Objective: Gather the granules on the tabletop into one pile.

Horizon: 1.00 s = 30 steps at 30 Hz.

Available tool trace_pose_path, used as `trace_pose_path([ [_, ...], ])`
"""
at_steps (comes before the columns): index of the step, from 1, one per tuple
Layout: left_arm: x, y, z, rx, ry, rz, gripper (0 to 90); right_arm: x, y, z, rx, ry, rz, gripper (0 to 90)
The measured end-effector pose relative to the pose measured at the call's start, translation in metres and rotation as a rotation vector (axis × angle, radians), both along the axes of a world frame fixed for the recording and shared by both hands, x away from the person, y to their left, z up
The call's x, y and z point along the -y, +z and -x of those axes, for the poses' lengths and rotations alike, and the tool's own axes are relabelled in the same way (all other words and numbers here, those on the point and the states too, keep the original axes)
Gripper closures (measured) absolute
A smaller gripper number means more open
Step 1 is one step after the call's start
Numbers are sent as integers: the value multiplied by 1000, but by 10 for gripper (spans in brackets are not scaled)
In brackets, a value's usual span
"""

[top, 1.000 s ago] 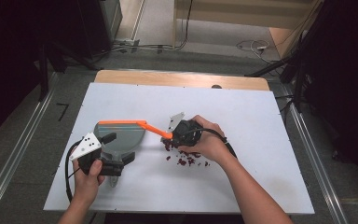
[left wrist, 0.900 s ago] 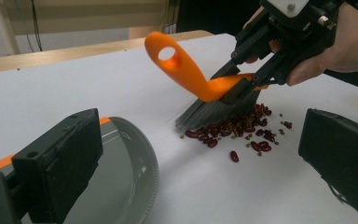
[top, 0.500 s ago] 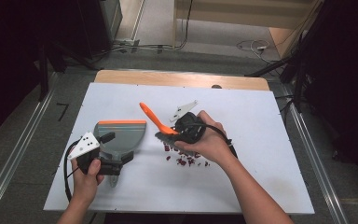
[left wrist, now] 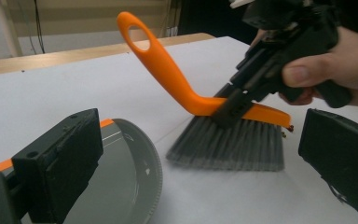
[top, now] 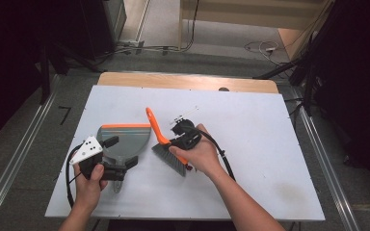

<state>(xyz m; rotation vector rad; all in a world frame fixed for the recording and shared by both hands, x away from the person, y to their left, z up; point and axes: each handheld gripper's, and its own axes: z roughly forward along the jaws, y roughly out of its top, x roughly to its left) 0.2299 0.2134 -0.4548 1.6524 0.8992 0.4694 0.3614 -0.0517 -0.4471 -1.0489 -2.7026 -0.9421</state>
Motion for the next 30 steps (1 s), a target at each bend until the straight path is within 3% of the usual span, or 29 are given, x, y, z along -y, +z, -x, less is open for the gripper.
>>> trace_pose_path([
  [2,0,0,0,-2,1,-1,0,4,-4,-9,-24,-41,-12,690],
  [6,-1,-1,-1,-5,0,1,0,12,-9,-18,-33,-64,-13,686],
  [11,0,-1,-1,-6,-3,-7,0,23,-9,-23,-6,-107,12,684],
  [30,2,-1,0,-4,-5,-5,0,63,-9,-33,-10,-206,14,681],
])
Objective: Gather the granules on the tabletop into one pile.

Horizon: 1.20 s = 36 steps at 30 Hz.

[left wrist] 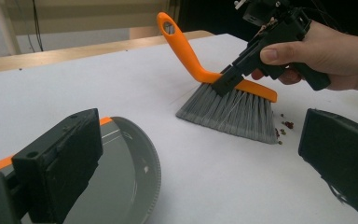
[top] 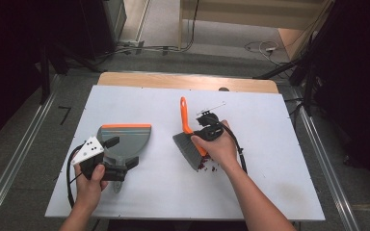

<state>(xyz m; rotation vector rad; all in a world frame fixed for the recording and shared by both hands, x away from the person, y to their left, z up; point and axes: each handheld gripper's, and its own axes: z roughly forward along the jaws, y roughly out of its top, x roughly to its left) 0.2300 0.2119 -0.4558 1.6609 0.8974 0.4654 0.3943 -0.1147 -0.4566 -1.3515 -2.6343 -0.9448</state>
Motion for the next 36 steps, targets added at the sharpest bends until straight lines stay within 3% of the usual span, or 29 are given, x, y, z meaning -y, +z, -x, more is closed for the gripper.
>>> trace_pose_path([
  [17,0,-1,0,-4,-1,1,0,25,1,-6,-1,-50,1,681],
  [22,1,-1,-1,-5,-3,-4,0,28,7,-5,-2,-38,-52,686],
  [26,2,-1,-1,-4,-3,-2,0,29,22,1,35,14,-80,687],
  [28,2,-2,-2,-6,-3,-4,0,29,32,5,64,52,-63,688],
  [32,2,-1,-1,-5,-4,-2,0,33,48,18,120,198,-49,688],
  [36,2,-1,-1,-7,-2,-2,0,39,50,33,140,334,-9,688],
])
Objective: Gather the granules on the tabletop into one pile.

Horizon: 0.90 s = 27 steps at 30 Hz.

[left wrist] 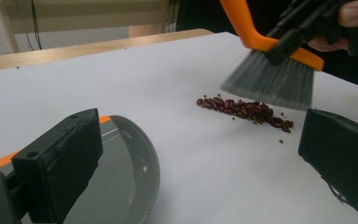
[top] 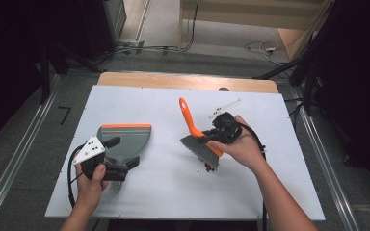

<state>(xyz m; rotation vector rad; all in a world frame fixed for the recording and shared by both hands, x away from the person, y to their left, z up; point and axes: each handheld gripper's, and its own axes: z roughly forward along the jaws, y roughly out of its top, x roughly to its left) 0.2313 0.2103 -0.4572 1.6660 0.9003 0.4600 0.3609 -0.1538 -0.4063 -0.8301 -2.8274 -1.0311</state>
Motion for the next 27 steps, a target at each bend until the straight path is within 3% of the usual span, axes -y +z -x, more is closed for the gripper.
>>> trace_pose_path([
  [5,1,0,0,-1,-1,-4,0,7,-8,20,-7,89,76,688],
  [9,2,-1,-1,-5,-4,-8,0,9,-16,34,-37,150,86,688],
  [12,4,-1,-1,-4,-8,-16,0,7,-26,38,-5,219,87,688],
  [14,5,-1,-1,-4,-8,-15,0,5,-34,36,-2,240,101,689],
  [16,6,-1,-1,-2,-10,-12,0,7,-38,31,4,238,81,688],
  [21,6,-1,-1,-3,-11,-15,0,4,-41,18,19,265,83,687],
  [27,5,-1,-1,-3,-9,-14,0,2,-43,4,20,260,85,683],
])
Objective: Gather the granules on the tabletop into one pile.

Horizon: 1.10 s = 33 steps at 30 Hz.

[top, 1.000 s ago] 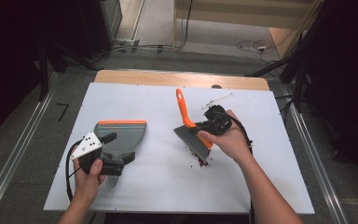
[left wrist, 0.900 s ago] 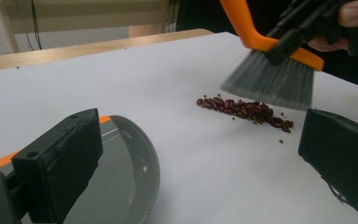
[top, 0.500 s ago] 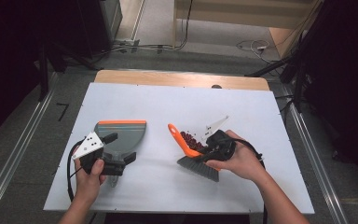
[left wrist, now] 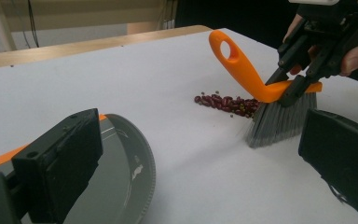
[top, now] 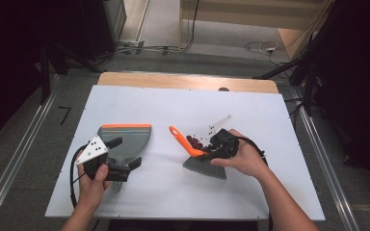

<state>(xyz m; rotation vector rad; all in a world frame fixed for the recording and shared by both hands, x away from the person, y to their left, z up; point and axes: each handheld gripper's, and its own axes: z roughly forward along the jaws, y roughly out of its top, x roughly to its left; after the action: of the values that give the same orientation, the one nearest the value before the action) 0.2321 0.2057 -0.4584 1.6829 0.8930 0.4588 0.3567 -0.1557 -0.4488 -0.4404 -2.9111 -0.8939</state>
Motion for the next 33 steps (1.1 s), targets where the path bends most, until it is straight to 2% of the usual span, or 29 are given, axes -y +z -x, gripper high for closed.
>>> trace_pose_path([
  [11,0,0,0,-2,0,0,0,-3,0,-22,52,12,-11,682],
  [14,0,-1,0,-4,1,0,0,-3,0,-27,44,6,-7,681],
  [15,0,-1,0,-3,1,-1,0,-3,-1,-30,56,16,-19,681],
  [16,0,-1,0,-3,1,0,0,-3,0,-30,43,2,-9,680],
  [19,0,-1,0,-3,1,1,0,-5,0,-36,71,15,-19,680],
  [22,0,-1,0,-2,1,1,0,-6,1,-40,81,0,-9,681],
  [23,0,-1,0,-2,2,2,0,-6,1,-42,90,13,-14,681],
  [33,0,0,1,-1,-2,2,0,-10,4,-55,105,3,-1,681],
])
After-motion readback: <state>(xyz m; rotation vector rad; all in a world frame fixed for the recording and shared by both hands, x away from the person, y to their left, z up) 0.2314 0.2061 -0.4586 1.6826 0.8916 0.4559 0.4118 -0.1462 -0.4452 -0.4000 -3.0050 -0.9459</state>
